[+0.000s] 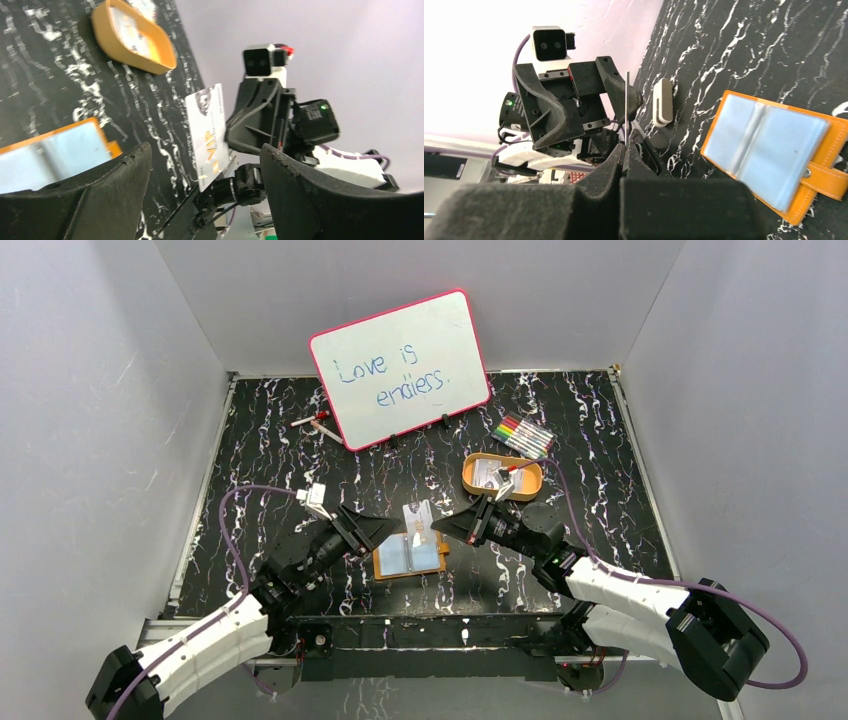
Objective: Put the credit cards into the card holder
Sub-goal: Pick up the credit card from the storage box.
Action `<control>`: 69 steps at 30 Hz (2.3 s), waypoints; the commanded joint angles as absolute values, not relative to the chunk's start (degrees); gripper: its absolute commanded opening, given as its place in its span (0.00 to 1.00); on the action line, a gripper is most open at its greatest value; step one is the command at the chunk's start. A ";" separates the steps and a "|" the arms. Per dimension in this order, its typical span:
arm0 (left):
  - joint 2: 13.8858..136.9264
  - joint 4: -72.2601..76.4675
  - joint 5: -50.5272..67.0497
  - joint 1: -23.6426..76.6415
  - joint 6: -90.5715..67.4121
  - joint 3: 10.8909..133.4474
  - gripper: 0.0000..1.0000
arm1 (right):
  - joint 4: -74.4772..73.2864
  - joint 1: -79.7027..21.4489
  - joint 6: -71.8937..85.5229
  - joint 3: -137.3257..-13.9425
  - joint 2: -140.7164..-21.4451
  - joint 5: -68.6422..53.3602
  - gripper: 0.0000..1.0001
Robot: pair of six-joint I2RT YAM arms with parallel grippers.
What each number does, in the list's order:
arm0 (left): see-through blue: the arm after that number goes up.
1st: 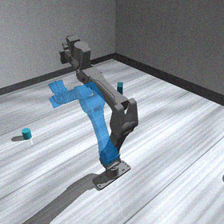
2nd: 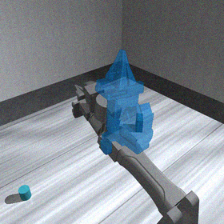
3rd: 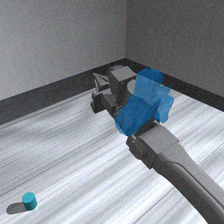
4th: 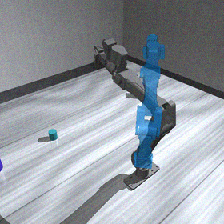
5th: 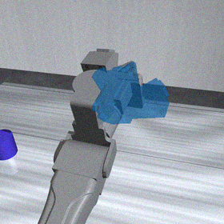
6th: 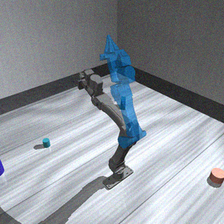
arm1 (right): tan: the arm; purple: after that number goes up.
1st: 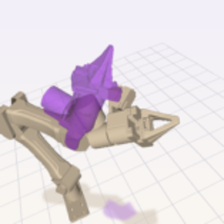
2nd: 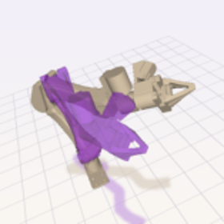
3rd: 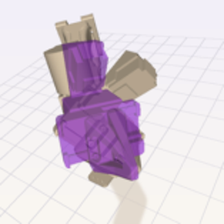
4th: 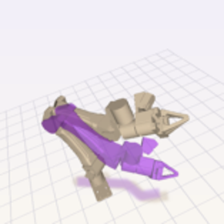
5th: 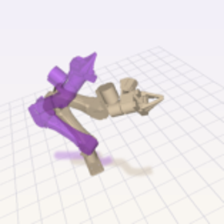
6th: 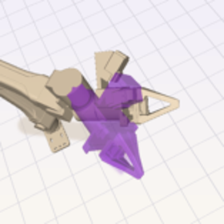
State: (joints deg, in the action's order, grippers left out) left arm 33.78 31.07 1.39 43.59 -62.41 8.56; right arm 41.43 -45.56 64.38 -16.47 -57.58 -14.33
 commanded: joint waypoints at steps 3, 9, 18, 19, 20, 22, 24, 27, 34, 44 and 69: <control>40.11 44.67 8.46 43.26 -60.39 10.66 0.77 | 48.72 -45.88 65.76 -20.65 -57.63 -18.52 0.00; 44.49 47.33 11.29 43.16 -61.41 12.04 0.73 | 49.06 -45.88 65.57 -21.86 -57.98 -20.40 0.00; 43.77 50.94 13.24 42.98 -63.38 11.47 0.38 | 48.68 -45.87 65.08 -22.85 -59.19 -23.21 0.00; 43.98 51.62 13.72 43.00 -63.68 11.37 0.35 | 48.85 -45.89 65.04 -23.05 -59.50 -23.72 0.00; 44.15 52.34 14.12 43.04 -63.88 11.36 0.32 | 49.01 -45.92 64.92 -23.37 -59.80 -24.26 0.00; 44.59 53.25 14.74 43.05 -63.94 11.33 0.23 | 48.85 -45.91 64.58 -24.36 -60.36 -25.54 0.00; 44.63 53.64 15.10 42.98 -63.70 11.34 0.12 | 47.63 -45.93 63.95 -25.38 -60.61 -26.74 0.00; 44.11 53.70 15.03 42.92 -63.55 11.02 0.00 | 44.21 -45.93 62.43 -26.43 -60.16 -26.89 0.08; 43.40 53.70 17.16 42.08 -64.10 10.25 0.00 | 37.44 -45.88 58.16 -29.68 -59.12 -28.80 0.27; 43.92 54.91 19.89 40.87 -65.42 10.41 0.00 | 37.34 -45.79 56.82 -30.96 -59.67 -31.97 0.17; 33.70 -3.50 -2.37 39.55 -54.07 17.40 0.63 | 14.72 -45.79 45.78 -31.41 -61.90 -13.93 0.00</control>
